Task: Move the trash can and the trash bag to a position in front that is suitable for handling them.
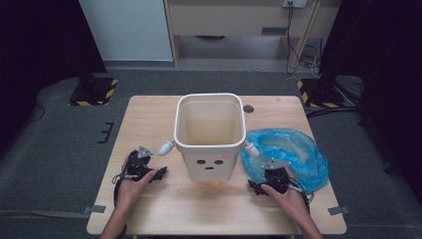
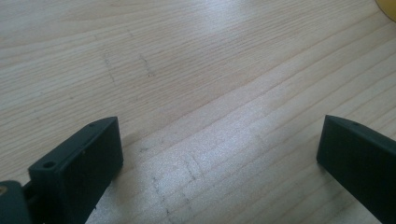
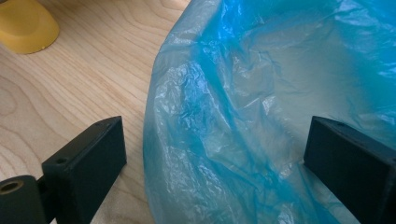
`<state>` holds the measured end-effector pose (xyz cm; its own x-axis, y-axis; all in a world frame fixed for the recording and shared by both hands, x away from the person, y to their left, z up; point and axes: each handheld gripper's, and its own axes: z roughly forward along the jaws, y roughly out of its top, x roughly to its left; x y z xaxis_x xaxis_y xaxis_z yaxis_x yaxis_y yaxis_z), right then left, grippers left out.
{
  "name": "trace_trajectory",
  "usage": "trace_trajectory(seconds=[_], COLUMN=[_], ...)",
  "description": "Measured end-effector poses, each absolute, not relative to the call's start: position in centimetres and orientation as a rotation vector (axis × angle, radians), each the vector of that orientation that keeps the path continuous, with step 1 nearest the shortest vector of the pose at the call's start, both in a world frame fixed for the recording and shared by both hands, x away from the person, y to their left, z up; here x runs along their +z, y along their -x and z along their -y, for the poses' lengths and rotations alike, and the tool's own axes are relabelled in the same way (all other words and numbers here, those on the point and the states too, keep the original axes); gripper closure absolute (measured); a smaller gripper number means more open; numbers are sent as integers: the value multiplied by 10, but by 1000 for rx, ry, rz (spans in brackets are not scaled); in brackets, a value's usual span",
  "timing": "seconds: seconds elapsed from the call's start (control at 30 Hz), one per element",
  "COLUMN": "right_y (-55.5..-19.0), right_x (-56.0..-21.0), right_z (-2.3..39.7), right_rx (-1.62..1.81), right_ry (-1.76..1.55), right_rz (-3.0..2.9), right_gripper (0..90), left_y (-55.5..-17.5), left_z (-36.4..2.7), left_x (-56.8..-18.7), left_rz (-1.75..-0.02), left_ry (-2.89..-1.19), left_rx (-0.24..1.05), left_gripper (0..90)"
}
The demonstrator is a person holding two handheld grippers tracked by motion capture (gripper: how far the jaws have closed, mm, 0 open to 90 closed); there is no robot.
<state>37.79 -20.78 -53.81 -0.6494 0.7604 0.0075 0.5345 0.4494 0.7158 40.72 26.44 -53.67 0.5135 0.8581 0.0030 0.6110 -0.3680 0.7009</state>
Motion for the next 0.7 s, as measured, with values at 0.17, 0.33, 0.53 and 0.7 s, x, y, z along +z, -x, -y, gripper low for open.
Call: trace_trajectory(seconds=[0.17,0.33,0.53,0.7], right_y=[-378,-377,-377,-377], right_x=[-538,-538,-538,-538], right_z=[205,203,202,202], right_rx=[1009,1001,1000,998], right_ry=[-1145,-1166,-1170,-1167], right_rz=[-2369,-2355,-2355,-2350], right_gripper=[50,43,43,43], left_y=[-407,-407,-401,-401], left_z=[-264,-265,-263,-263], left_x=[-537,-536,-528,-520], left_rz=[-1193,-1192,-1149,-1125], left_ry=[-2108,-2114,-2129,-2118], left_rx=[492,486,471,469], left_gripper=[0,3,23,29])
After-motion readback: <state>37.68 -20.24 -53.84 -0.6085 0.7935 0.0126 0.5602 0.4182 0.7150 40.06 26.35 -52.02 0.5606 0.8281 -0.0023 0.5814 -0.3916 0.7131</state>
